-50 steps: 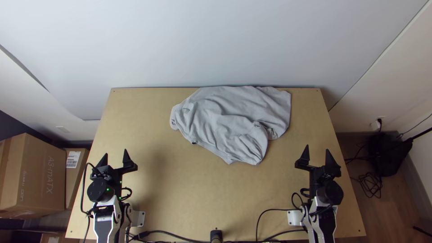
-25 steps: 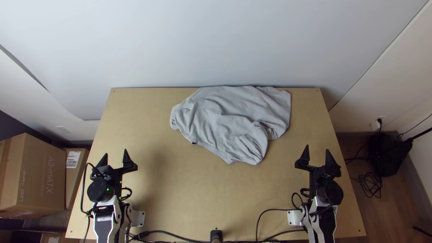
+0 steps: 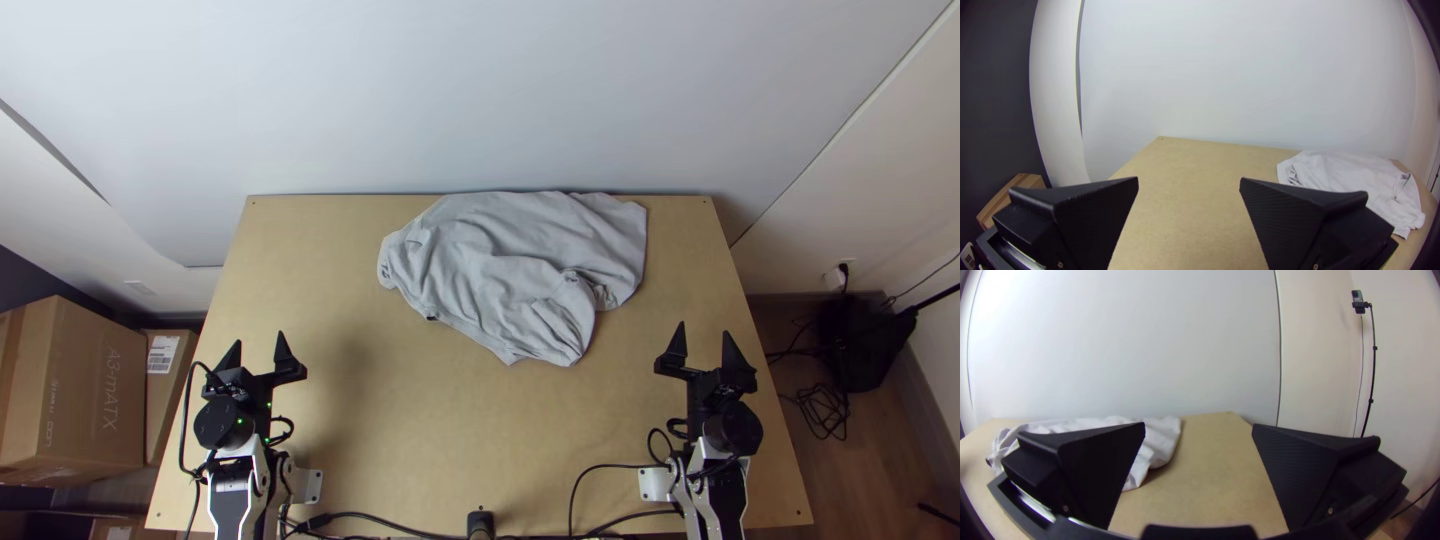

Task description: Fold the t-shirt

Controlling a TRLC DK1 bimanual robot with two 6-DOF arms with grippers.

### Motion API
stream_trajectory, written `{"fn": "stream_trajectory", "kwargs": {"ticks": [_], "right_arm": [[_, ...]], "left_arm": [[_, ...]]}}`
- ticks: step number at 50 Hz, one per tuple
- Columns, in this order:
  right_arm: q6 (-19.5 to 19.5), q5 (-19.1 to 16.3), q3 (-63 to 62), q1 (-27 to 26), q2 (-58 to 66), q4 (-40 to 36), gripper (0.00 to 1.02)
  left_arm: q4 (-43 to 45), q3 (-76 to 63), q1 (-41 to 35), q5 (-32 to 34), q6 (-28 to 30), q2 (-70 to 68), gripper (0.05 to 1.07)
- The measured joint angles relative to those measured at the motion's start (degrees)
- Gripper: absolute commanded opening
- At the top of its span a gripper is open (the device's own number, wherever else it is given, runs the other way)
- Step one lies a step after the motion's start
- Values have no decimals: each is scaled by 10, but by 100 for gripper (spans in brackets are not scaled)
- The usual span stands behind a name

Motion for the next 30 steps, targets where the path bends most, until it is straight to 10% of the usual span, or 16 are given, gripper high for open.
{"fn": "stream_trajectory", "kwargs": {"ticks": [30], "right_arm": [[0, 0, 70, 21, 32, -42, 98]], "left_arm": [[-42, 49, 4, 17, 5, 132, 103]]}}
